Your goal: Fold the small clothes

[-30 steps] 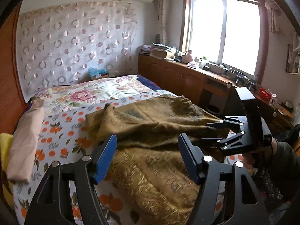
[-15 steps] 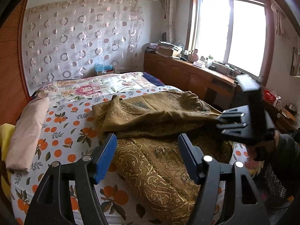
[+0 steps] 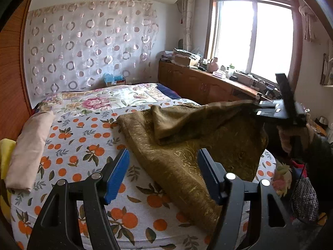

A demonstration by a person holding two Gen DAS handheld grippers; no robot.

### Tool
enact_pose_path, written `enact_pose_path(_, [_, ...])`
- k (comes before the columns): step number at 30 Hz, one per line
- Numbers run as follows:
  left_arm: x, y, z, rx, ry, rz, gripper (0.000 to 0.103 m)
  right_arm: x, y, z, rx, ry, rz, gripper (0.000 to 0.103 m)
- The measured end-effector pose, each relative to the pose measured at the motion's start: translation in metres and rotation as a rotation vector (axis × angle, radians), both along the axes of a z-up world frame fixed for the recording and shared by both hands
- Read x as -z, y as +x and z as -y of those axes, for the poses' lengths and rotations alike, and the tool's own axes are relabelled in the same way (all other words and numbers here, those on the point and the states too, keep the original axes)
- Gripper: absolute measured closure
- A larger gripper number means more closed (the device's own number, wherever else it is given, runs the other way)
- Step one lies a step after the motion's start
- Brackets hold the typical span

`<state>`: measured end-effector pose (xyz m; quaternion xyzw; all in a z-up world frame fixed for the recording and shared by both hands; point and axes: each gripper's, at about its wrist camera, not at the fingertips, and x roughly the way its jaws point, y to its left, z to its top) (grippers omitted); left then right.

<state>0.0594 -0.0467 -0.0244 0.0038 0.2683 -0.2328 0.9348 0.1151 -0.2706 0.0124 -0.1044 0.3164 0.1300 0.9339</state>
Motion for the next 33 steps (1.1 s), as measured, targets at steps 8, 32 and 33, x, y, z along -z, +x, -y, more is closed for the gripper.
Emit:
enact_pose_path(8, [0.002, 0.000, 0.003, 0.003, 0.006, -0.005, 0.035, 0.019, 0.003, 0.008, 0.016, 0.019, -0.059, 0.061])
enact_pose_path(32, [0.005, 0.002, -0.005, -0.012, -0.002, -0.009, 0.035, 0.019, 0.074, -0.085, -0.255, 0.023, -0.103, 0.044])
enact_pose_path(33, [0.006, 0.002, -0.005, -0.013, -0.002, -0.009, 0.035, 0.021, 0.079, -0.088, -0.267, 0.022, -0.117, 0.044])
